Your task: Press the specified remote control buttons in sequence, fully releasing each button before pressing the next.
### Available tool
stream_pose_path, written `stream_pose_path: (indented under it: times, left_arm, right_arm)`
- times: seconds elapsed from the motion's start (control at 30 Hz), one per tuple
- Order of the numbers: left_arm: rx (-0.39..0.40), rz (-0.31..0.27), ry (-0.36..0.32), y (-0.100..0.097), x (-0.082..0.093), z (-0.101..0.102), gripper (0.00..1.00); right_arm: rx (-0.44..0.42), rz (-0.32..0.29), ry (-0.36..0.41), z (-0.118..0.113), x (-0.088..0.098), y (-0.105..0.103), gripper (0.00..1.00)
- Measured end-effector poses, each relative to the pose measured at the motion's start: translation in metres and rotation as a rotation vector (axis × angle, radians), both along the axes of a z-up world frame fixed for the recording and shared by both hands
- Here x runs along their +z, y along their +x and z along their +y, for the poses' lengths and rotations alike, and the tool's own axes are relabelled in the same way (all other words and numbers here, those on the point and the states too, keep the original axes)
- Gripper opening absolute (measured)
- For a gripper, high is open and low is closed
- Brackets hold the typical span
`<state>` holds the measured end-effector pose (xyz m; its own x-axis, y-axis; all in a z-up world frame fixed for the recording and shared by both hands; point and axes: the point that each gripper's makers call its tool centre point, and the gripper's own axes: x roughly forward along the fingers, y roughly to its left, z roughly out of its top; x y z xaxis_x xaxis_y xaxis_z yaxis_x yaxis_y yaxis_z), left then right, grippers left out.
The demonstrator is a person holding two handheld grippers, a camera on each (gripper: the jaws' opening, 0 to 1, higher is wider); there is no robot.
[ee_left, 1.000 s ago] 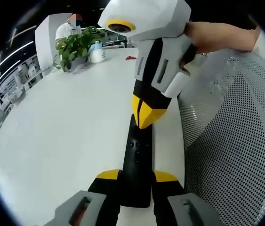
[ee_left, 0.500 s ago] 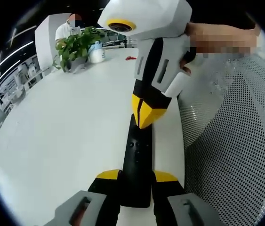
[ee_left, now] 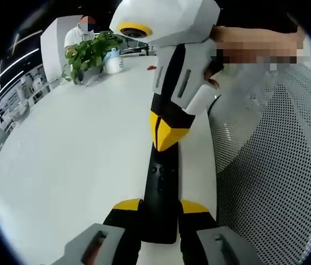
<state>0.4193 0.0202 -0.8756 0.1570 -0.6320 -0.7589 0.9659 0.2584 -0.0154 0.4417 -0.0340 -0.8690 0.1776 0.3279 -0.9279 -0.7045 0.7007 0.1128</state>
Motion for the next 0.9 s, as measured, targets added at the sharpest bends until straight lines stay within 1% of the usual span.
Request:
stream_pose_path:
  times: [0.23, 0.33, 0.5, 0.67, 0.73, 0.9]
  left_arm:
    - [-0.002, 0.001, 0.000, 0.0003, 0.0001, -0.0002, 0.25]
    - [-0.003, 0.000, 0.001, 0.0004, 0.0001, -0.0003, 0.25]
    - [-0.003, 0.001, 0.002, 0.0001, 0.0004, -0.0004, 0.25]
    - [-0.003, 0.001, 0.001, 0.0002, 0.0000, -0.0001, 0.25]
    - [-0.003, 0.001, 0.001, 0.0001, 0.0003, -0.0003, 0.25]
    - [-0.003, 0.001, 0.001, 0.0003, 0.0001, -0.0004, 0.25]
  right_arm:
    - [-0.001, -0.018, 0.011, 0.0022, -0.0010, 0.0043, 0.00]
    - [0.021, -0.035, 0.003, 0.0053, -0.0013, 0.0048, 0.00]
    - [0.034, -0.047, 0.004, 0.0069, -0.0012, 0.0055, 0.00]
    - [0.026, -0.041, 0.015, 0.0069, -0.0010, 0.0052, 0.00]
    - [0.019, -0.019, 0.026, 0.0073, 0.0001, 0.0023, 0.00]
    - [0.006, -0.009, 0.041, 0.0077, -0.0009, 0.0023, 0.00]
